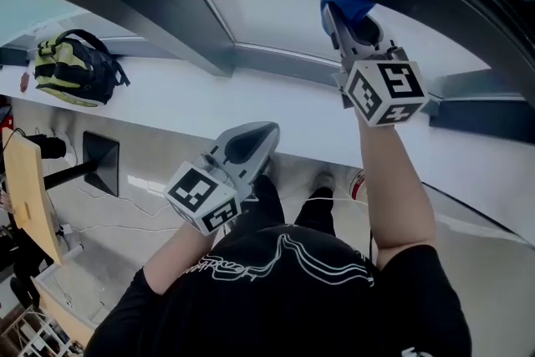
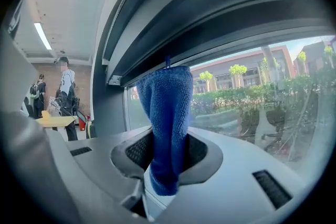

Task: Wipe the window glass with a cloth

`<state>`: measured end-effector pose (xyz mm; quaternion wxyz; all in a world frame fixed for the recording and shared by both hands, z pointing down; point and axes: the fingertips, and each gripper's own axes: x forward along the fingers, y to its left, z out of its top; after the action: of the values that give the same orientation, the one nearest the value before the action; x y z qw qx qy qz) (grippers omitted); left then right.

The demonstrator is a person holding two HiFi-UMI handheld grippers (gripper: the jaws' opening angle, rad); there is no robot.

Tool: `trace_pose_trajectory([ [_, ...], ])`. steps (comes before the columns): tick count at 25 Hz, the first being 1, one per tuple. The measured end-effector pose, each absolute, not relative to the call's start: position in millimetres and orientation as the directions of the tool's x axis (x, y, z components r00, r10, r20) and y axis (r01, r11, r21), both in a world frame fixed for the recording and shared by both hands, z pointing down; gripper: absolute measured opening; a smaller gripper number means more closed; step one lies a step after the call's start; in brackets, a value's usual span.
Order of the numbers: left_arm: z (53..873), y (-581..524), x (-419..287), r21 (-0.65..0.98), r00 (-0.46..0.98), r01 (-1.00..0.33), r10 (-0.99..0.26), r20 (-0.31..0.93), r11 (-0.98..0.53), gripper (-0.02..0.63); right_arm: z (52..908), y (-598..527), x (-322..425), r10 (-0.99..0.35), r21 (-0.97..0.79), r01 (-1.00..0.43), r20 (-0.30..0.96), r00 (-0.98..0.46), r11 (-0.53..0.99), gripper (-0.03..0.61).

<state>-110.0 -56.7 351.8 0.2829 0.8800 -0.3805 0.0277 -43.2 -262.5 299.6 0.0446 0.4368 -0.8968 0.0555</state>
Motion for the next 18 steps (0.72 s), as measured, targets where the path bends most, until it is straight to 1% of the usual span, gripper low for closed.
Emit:
trace_pose_trajectory([
  [18,361.7,-68.4,39.2,0.491,0.762,-0.633,-0.594,0.259,-0.599,0.005,315.0,-269.0,147.3,-0.858,-0.035,-0.871,0.152,-0.490,0.491,0.093],
])
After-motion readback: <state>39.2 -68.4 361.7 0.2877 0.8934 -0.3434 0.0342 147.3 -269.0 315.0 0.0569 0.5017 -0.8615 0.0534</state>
